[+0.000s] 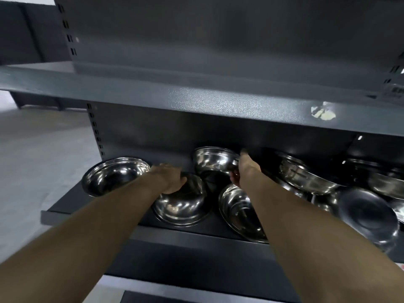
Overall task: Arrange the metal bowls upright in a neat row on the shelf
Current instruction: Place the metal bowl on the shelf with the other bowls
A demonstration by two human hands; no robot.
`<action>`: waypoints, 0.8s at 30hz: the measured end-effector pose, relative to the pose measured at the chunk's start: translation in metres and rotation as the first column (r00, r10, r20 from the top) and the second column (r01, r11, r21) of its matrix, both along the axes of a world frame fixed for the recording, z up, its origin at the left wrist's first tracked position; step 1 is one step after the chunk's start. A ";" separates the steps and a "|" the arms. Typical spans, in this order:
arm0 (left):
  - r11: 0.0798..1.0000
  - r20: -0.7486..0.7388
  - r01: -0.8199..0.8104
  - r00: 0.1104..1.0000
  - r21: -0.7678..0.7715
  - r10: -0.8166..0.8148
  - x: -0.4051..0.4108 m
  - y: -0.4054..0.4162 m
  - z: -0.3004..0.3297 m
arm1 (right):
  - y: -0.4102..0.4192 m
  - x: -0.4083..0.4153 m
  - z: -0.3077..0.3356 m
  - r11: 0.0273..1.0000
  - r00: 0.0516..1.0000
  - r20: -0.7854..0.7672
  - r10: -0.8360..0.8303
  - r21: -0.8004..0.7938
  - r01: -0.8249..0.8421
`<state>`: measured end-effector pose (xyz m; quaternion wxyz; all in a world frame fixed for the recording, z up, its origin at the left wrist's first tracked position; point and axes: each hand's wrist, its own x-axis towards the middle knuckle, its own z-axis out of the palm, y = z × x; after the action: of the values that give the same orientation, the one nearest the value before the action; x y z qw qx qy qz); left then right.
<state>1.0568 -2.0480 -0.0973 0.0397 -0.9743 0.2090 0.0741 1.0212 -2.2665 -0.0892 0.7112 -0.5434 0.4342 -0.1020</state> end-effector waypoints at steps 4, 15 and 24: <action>0.999 0.014 -0.032 0.999 0.008 0.032 -0.005 0.004 0.006 | 0.007 0.007 -0.001 0.999 1.000 0.028 0.014 0.048 -0.015; 1.000 0.010 0.003 1.000 -0.018 -0.003 -0.012 0.024 0.006 | 0.031 -0.002 0.011 0.998 0.994 0.107 -0.023 0.055 0.017; 0.999 0.037 0.000 0.999 -0.039 0.002 -0.006 0.064 0.018 | 0.073 -0.014 0.029 0.980 0.940 0.294 -0.175 -0.038 0.195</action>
<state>1.0506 -1.9844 -0.0789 0.0247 -0.9762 0.2092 0.0519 1.0076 -2.1931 -0.0599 0.7358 -0.5027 0.3711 -0.2612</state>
